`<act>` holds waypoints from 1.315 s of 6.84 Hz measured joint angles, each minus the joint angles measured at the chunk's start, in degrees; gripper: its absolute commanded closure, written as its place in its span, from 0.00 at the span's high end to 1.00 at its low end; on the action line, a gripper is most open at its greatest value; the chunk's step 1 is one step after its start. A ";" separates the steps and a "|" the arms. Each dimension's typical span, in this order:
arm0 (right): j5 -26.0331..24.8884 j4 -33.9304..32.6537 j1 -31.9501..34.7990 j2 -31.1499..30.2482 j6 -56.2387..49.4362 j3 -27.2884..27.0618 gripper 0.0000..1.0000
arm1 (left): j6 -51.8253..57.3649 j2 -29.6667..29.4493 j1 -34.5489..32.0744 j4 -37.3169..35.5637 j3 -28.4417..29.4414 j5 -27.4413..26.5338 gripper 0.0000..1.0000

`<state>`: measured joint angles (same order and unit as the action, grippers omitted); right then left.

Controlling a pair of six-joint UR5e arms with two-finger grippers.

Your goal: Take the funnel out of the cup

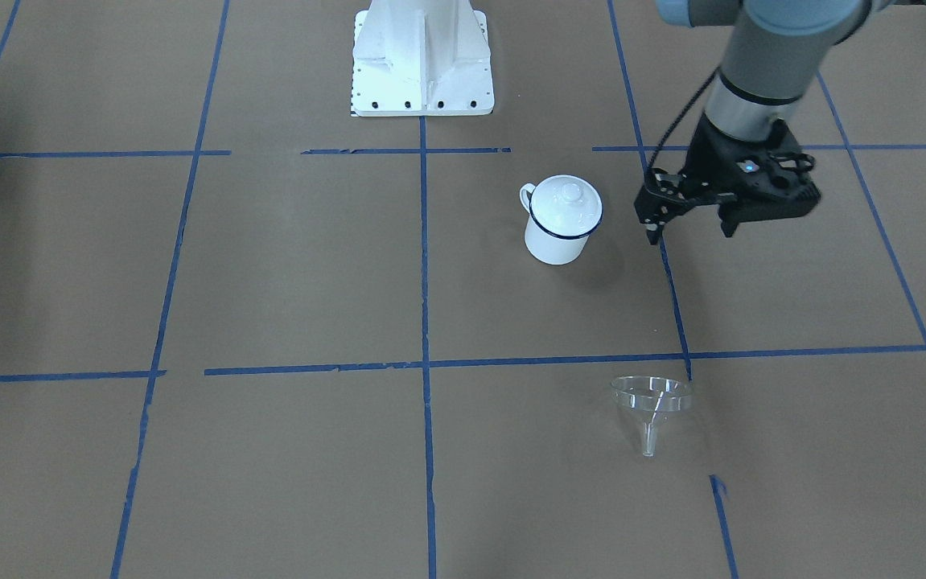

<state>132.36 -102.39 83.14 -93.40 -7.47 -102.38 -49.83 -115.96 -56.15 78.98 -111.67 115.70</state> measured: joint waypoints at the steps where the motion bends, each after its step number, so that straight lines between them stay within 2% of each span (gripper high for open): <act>1: 0.00 0.00 0.00 -0.01 0.00 -0.01 1.00 | 5.26 2.62 -5.28 1.54 1.40 2.27 1.00; 3: 0.00 0.00 0.00 -0.02 0.00 0.04 1.00 | 28.31 8.40 -17.47 2.93 7.77 6.47 1.00; 5: 0.00 0.00 0.00 -0.02 0.00 0.04 1.00 | 50.29 12.88 -26.73 6.78 18.55 10.01 1.00; 7: 0.00 0.00 0.00 -0.02 0.00 0.05 1.00 | 56.32 18.55 -30.17 15.98 25.66 15.27 1.00; 9: 0.00 0.00 0.00 -0.02 0.00 0.00 1.00 | 56.78 20.94 -31.28 17.81 26.95 16.91 1.00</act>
<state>132.36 -102.39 83.15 -93.43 -7.47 -102.38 6.95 -95.02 -87.43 96.79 -84.72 132.61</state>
